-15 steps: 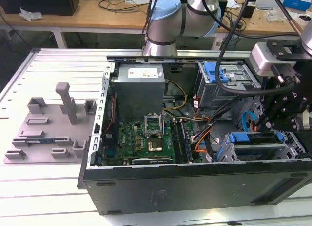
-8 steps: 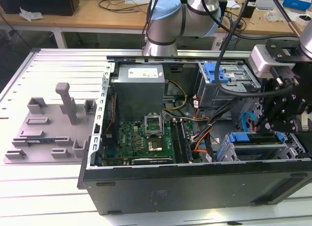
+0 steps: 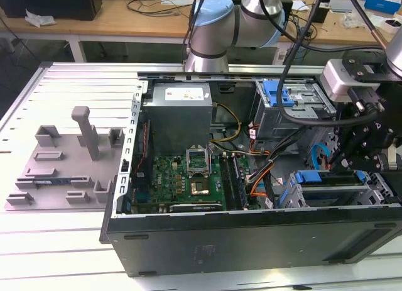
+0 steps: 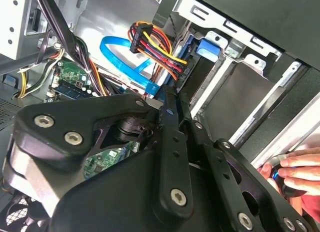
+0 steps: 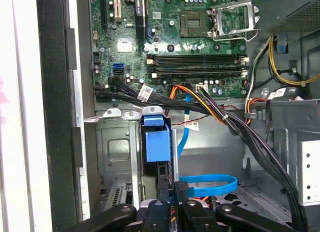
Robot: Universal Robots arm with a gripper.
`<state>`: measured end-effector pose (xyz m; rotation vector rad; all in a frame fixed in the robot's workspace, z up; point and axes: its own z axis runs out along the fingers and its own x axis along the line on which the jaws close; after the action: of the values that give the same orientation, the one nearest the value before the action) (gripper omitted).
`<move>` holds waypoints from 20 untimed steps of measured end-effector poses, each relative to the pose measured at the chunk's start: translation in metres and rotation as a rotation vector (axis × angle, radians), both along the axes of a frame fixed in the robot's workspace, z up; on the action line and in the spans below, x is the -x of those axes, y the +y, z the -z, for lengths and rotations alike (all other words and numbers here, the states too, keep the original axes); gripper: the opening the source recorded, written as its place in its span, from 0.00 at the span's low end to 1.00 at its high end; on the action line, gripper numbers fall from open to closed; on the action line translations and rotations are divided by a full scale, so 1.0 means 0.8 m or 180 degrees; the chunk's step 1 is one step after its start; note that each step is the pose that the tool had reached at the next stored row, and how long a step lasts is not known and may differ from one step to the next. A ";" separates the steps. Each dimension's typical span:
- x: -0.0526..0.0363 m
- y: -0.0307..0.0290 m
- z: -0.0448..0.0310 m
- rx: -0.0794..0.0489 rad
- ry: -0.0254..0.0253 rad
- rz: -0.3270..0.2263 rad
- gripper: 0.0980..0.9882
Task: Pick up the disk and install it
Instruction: 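Insert the second disk wire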
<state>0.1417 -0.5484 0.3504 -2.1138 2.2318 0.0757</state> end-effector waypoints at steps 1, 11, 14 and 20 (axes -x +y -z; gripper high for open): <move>0.000 0.0000 0.0005 0.0000 0.0000 0.0000 0.07; -0.002 0.0000 0.0078 0.0001 0.0000 0.0000 0.07; -0.002 -0.0001 0.0097 -0.0001 0.0000 0.0000 0.07; -0.002 0.0000 0.0117 0.0000 0.0000 0.0000 0.07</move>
<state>0.1433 -0.5484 0.3410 -2.1139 2.2317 0.0757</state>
